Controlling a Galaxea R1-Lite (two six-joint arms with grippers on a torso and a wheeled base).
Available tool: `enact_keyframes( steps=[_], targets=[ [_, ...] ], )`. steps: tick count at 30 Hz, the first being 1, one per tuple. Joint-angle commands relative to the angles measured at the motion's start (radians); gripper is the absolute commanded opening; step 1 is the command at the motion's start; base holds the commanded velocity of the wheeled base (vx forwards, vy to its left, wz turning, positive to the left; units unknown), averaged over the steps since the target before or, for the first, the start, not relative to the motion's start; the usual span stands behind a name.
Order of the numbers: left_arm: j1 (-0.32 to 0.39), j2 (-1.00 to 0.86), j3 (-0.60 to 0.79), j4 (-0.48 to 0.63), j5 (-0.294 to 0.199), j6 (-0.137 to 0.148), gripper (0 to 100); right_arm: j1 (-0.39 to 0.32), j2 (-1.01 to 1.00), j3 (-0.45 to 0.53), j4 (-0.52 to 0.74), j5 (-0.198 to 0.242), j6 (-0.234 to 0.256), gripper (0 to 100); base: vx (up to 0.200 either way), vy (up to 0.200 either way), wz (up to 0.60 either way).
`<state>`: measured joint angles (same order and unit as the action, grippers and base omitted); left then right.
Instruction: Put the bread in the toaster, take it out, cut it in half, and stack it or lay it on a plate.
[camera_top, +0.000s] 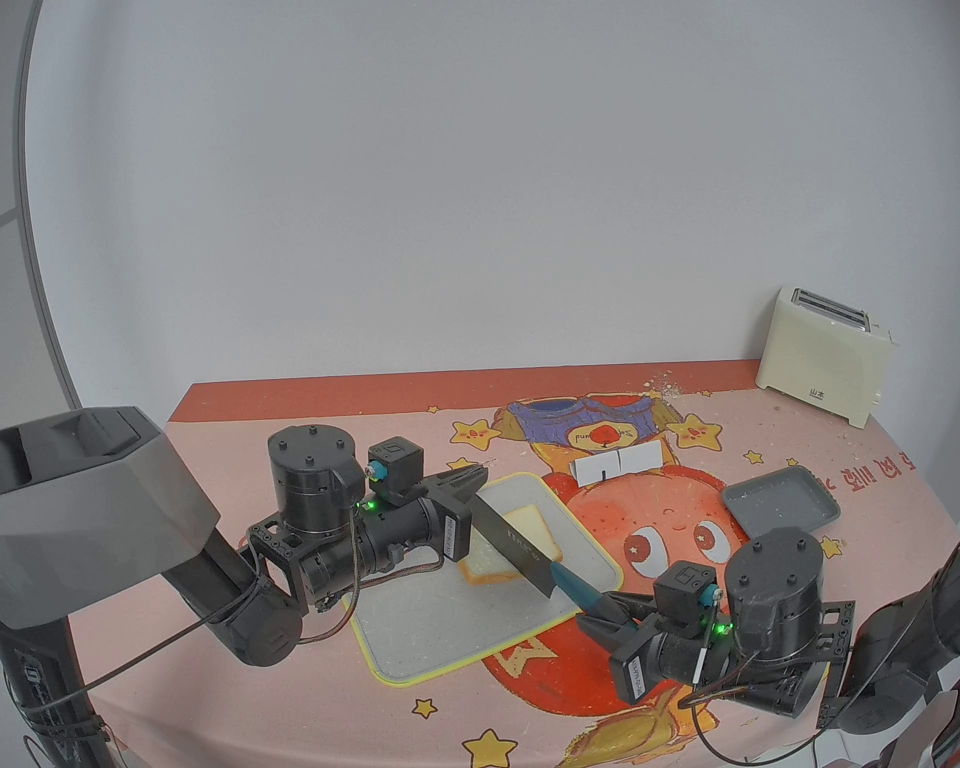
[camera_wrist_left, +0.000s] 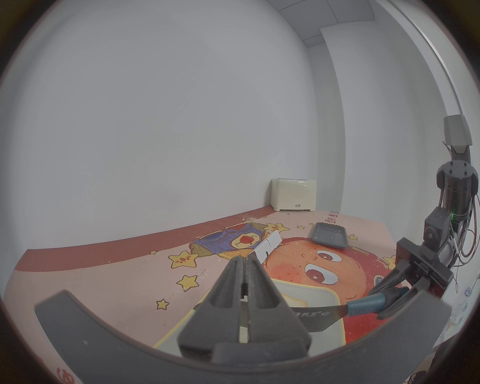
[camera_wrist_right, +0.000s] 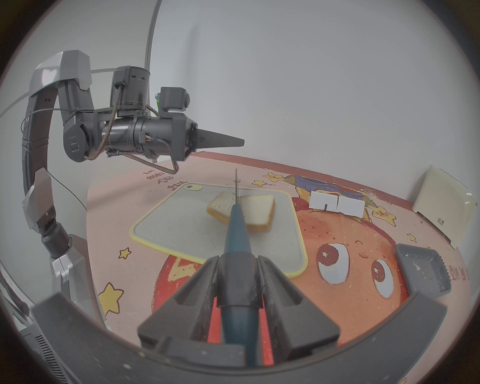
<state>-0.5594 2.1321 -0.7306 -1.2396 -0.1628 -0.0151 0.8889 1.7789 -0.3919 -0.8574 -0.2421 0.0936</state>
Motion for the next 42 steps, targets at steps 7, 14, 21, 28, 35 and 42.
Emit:
enact_keyframes(
  steps=[7,14,21,28,35,42],
  targets=[
    [-0.001,0.029,0.002,-0.003,0.000,0.000,0,0.001,0.000,-0.001,-0.002,0.000,0.000,0,0.000,0.000,0.00],
    [0.001,0.058,0.004,-0.032,0.000,0.000,0,0.001,-0.003,-0.005,-0.002,0.000,0.000,0,0.000,0.000,0.00],
    [0.003,0.072,0.005,-0.035,-0.001,-0.002,0,-0.001,-0.012,-0.021,-0.003,0.000,-0.002,0,0.000,0.000,0.00],
    [0.004,0.072,0.005,-0.037,-0.001,0.000,0,-0.002,-0.021,-0.042,-0.003,0.000,0.000,0,0.000,0.000,0.00],
    [0.004,0.071,0.004,-0.037,-0.001,-0.002,0,-0.016,-0.019,-0.022,0.005,-0.002,0.001,0,0.000,0.000,0.00],
    [0.001,0.061,0.005,-0.040,-0.001,-0.002,0,-0.024,-0.015,0.016,0.006,0.000,0.001,0,0.000,0.000,0.00]
  ],
)
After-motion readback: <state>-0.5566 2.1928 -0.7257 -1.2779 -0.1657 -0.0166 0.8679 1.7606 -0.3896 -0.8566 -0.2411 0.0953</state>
